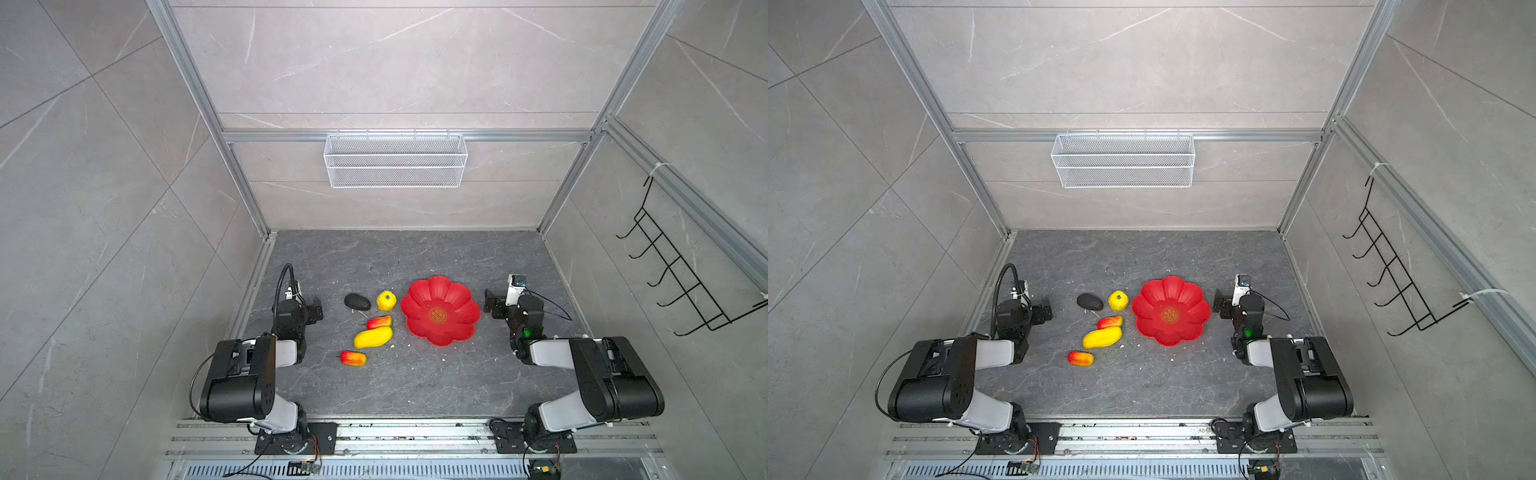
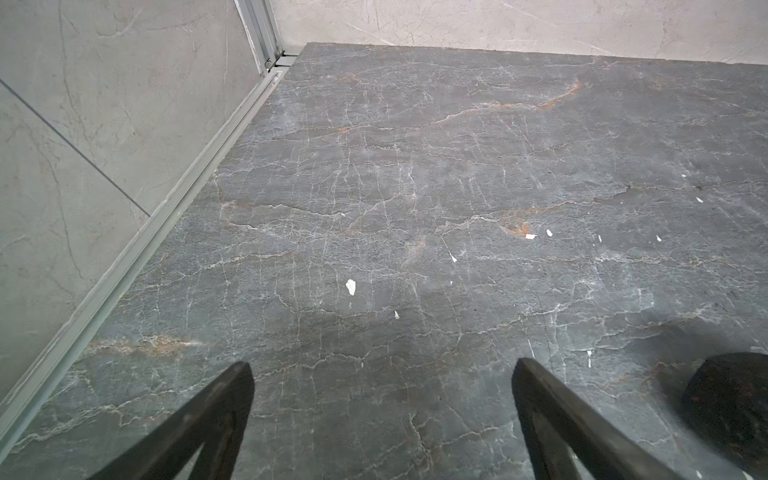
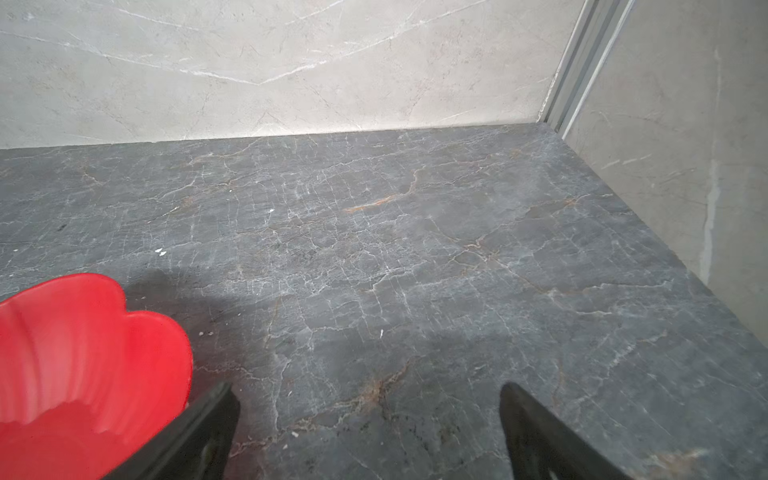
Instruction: Place and organize the fake fruits in the fruit bowl
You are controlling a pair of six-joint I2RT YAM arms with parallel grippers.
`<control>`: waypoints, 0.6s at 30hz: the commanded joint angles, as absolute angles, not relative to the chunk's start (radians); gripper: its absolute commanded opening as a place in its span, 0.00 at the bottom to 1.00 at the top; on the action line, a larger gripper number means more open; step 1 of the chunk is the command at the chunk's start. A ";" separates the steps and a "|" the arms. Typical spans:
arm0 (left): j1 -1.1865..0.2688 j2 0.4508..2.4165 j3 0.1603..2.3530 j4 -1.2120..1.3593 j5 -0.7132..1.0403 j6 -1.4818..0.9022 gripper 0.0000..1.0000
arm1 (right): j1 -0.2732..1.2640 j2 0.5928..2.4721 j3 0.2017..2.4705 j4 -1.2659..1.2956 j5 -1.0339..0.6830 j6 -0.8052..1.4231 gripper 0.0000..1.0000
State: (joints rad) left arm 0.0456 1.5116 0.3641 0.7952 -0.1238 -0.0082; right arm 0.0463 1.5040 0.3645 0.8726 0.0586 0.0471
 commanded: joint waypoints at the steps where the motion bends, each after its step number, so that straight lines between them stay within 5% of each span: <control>1: 0.043 1.504 0.361 0.855 -0.115 -0.023 1.00 | 0.049 1.514 0.354 0.894 0.049 0.029 1.00; 18: 0.044 1.505 0.362 0.854 -0.114 -0.024 1.00 | 0.050 1.516 0.357 0.890 0.047 0.029 1.00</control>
State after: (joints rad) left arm 0.0456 1.5116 0.3641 0.7952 -0.1234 -0.0082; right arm 0.0463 1.5047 0.3645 0.8726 0.0551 0.0471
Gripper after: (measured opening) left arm 0.999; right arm 0.995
